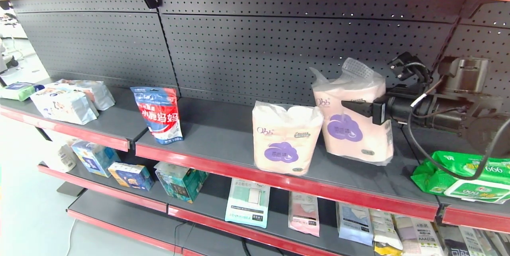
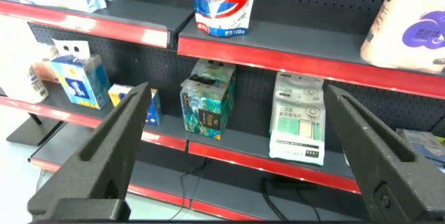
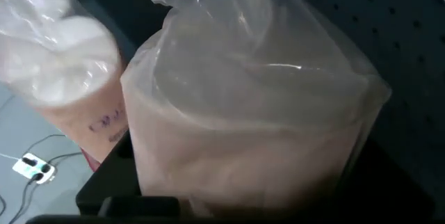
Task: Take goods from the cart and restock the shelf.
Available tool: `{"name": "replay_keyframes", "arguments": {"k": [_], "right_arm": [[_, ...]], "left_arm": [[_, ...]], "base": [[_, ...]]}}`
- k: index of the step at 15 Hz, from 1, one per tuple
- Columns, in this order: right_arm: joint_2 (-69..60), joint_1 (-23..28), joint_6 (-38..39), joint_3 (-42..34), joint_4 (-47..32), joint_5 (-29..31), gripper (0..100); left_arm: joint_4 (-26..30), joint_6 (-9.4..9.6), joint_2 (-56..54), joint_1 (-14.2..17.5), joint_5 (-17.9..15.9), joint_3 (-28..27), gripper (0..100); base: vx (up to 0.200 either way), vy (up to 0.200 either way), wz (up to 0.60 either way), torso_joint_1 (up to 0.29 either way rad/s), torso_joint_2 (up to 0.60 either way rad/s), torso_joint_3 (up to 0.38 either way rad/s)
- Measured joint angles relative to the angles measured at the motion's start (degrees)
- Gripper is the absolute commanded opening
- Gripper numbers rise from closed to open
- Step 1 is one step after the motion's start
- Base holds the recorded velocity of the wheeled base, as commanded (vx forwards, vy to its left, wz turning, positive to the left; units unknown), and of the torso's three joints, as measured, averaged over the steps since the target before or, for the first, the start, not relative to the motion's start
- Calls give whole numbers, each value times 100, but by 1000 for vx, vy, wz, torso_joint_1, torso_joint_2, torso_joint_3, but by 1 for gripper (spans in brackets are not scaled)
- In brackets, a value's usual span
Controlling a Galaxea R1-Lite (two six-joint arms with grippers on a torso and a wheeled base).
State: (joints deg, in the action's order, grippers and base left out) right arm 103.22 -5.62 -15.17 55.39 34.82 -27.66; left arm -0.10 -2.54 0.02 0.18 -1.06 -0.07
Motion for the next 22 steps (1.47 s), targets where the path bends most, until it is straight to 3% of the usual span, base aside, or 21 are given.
{"name": "replay_keyframes", "arguments": {"k": [10, 17, 22], "right_arm": [[1779, -151, 204, 1009, 1724, -1941, 0], [2470, -289, -254, 1235, 2253, -2215, 0], [2636, 33, -558, 1053, 2185, -2220, 0]], "left_arm": [[2, 0, 0, -2, 0, 0, 100], [0, 0, 0, 0, 2, 0, 100], [2, 0, 0, -2, 0, 0, 100]], "base": [[0, 0, 0, 0, 0, 0], [0, 0, 0, 0, 0, 0], [0, 0, 0, 0, 0, 0]]}}
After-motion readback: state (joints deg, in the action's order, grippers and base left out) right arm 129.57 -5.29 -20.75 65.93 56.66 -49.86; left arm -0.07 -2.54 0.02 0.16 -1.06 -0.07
